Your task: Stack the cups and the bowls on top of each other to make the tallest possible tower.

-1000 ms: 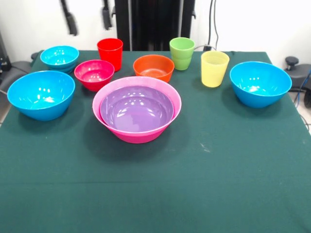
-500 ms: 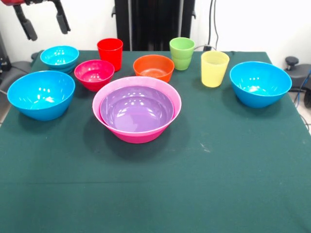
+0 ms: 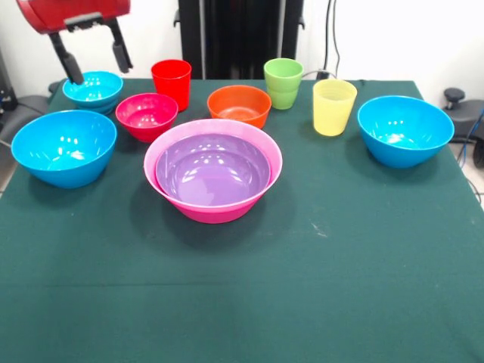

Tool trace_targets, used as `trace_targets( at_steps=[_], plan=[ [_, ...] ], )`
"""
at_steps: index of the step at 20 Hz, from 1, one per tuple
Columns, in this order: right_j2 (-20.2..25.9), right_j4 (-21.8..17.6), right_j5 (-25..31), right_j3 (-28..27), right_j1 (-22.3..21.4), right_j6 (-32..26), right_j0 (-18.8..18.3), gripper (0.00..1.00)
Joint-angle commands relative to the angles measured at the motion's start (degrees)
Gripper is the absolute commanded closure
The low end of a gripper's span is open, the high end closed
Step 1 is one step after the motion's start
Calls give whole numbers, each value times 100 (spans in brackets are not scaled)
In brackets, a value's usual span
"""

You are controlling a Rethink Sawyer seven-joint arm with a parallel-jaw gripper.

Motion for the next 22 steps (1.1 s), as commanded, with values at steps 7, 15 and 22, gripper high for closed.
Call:
trace_targets(
  at_steps=[7,15,22],
  plan=[
    [-155,-628,-629,373,681,-1584,300,0],
    [-69,-643,-717,396,793,-1748,149,0],
    [83,-562,-590,400,790,-2051,-96,0]
  ],
)
